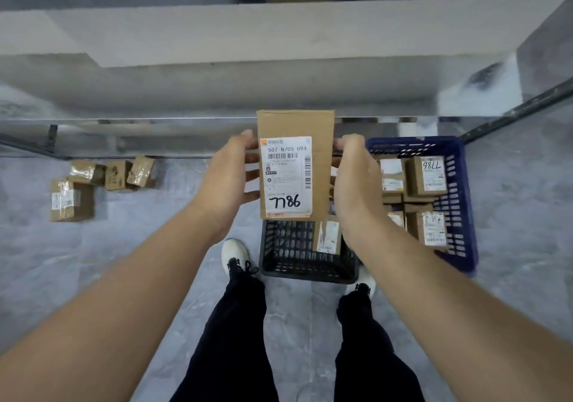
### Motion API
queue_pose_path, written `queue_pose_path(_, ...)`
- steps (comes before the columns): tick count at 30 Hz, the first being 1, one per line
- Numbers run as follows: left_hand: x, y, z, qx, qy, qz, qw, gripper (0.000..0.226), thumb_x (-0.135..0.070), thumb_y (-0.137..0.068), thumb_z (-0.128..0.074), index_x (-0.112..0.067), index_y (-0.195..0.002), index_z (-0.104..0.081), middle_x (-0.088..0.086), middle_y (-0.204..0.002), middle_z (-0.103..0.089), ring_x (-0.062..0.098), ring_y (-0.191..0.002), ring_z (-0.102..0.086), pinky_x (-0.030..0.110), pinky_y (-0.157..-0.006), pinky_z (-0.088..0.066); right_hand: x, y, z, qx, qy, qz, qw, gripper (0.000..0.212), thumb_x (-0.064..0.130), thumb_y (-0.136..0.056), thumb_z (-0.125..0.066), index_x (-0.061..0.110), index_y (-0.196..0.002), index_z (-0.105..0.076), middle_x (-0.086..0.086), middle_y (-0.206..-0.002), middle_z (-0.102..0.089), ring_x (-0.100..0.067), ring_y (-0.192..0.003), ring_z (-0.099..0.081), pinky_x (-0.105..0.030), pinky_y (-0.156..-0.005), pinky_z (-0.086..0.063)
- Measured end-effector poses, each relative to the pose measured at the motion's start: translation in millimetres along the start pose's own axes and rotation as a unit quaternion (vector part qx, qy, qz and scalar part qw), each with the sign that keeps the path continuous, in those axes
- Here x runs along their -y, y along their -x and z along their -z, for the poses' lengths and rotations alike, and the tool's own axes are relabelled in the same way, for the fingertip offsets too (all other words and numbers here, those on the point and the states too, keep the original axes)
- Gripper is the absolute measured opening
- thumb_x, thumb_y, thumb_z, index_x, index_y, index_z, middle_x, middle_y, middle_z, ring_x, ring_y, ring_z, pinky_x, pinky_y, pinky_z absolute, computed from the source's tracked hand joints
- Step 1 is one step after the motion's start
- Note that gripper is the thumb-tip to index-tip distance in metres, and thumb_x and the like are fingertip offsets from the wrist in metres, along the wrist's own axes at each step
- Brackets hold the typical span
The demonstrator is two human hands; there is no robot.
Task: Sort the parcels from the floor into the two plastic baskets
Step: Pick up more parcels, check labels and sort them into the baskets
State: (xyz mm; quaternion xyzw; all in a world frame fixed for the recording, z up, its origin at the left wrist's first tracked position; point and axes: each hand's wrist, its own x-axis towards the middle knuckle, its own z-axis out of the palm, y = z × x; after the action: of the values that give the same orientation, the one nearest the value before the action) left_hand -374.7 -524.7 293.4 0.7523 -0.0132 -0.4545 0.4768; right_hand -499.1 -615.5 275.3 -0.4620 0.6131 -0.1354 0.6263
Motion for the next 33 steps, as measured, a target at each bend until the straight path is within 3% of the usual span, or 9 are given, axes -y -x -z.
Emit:
queue_pose_path(4, 40.4, -26.9, -5.7, 0.008, -0.031, 0.025, 0.999, 0.041, -0.046, -0.105, -0.037, -0.027, -0.094, -0.072, -0.015, -0.082, -0.076, 0.014, -0.098, -0.07, 0.04, -0.089, -0.054, -53.1, -23.9, -9.7, 0.003, -0.006, -0.043, 0.999, 0.058, 0.052, -0.094, -0.036, 0.008, -0.116, -0.065, -0.02, -0.113, -0.073, -0.042, -0.108, -0.07, -0.051, -0.088, -0.057)
queue_pose_path(9, 98.5, -60.1, -7.9, -0.001, -0.048, 0.068, 0.997, 0.044, -0.046, -0.105, -0.035, -0.024, -0.099, -0.072, -0.014, -0.073, -0.074, 0.015, -0.096, -0.068, 0.042, -0.09, -0.054, -119.9, -44.9, -20.1, 0.018, 0.001, -0.102, 0.995, 0.05, 0.061, -0.094, -0.038, 0.025, -0.108, -0.071, -0.01, -0.108, -0.078, -0.024, -0.105, -0.073, -0.061, -0.103, -0.056)
queue_pose_path(14, 147.0, -83.9, -12.7, 0.001, -0.047, 0.114, 0.992, 0.042, -0.048, -0.104, -0.037, -0.025, -0.098, -0.071, -0.011, -0.082, -0.073, 0.017, -0.1, -0.067, 0.044, -0.101, -0.049, -171.3, -70.5, -25.2, 0.032, 0.017, -0.144, 0.989, 0.058, 0.072, -0.085, -0.038, 0.034, -0.114, -0.071, -0.002, -0.112, -0.078, -0.025, -0.112, -0.072, -0.059, -0.107, -0.054)
queue_pose_path(17, 175.2, -101.1, -18.4, 0.006, -0.052, 0.128, 0.99, 0.041, -0.043, -0.104, -0.037, -0.025, -0.084, -0.068, -0.015, -0.064, -0.071, 0.012, -0.081, -0.069, 0.033, -0.08, -0.053, -196.8, -87.8, -26.9, 0.035, 0.024, -0.159, 0.986, 0.057, 0.067, -0.09, -0.037, 0.031, -0.117, -0.071, -0.002, -0.113, -0.078, -0.024, -0.113, -0.071, -0.058, -0.107, -0.054)
queue_pose_path(21, 213.8, -125.1, -26.0, 0.008, -0.068, 0.142, 0.988, 0.038, -0.037, -0.106, -0.035, -0.025, -0.088, -0.066, -0.019, -0.064, -0.072, -0.004, -0.057, -0.068, 0.02, -0.056, -0.052, -235.5, -112.1, -32.2, 0.04, 0.025, -0.177, 0.983, 0.048, 0.057, -0.098, -0.036, 0.026, -0.119, -0.066, -0.002, -0.104, -0.076, -0.023, -0.104, -0.07, -0.047, -0.095, -0.056)
queue_pose_path(24, 241.2, -145.3, -32.9, -0.002, -0.087, 0.148, 0.985, 0.036, -0.04, -0.105, -0.035, -0.031, -0.089, -0.066, -0.024, -0.067, -0.071, -0.005, -0.063, -0.068, 0.026, -0.063, -0.046, -259.2, -130.1, -39.5, 0.045, 0.012, -0.2, 0.979, 0.04, 0.056, -0.094, -0.036, 0.028, -0.111, -0.058, 0.004, -0.094, -0.065, -0.02, -0.094, -0.064, -0.04, -0.083, -0.055)
queue_pose_path(27, 264.8, -168.2, -39.8, -0.003, -0.088, 0.159, 0.983, 0.035, -0.044, -0.102, -0.038, -0.029, -0.095, -0.068, -0.017, -0.079, -0.073, 0.005, -0.08, -0.068, 0.028, -0.064, -0.045, -280.7, -147.9, -49.3, 0.044, 0.003, -0.203, 0.978, 0.048, 0.058, -0.093, -0.035, 0.026, -0.122, -0.055, 0.003, -0.1, -0.064, -0.019, -0.094, -0.063, -0.034, -0.073, -0.052)
queue_pose_path(30, 281.1, -188.0, -46.3, 0.007, -0.08, 0.168, 0.983, 0.038, -0.046, -0.097, -0.04, -0.023, -0.107, -0.068, -0.008, -0.093, -0.073, 0.014, -0.084, -0.068, 0.028, -0.064, -0.047, -300.3, -161.9, -54.5, 0.038, 0.013, -0.19, 0.981, 0.053, 0.058, -0.097, -0.035, 0.026, -0.135, -0.053, 0.003, -0.113, -0.065, -0.018, -0.101, -0.061, -0.035, -0.077, -0.047)
queue_pose_path(33, 303.4, -208.8, -54.0, 0.012, -0.096, 0.179, 0.979, 0.05, -0.054, -0.087, -0.041, -0.022, -0.113, -0.069, 0.0, -0.104, -0.076, 0.022, -0.095, -0.072, 0.034, -0.073, -0.055, -327.0, -179.4, -59.8, 0.034, 0.006, -0.217, 0.976, 0.046, 0.053, -0.103, -0.035, 0.026, -0.135, -0.054, 0.002, -0.115, -0.068, -0.02, -0.109, -0.065, -0.041, -0.088, -0.054)
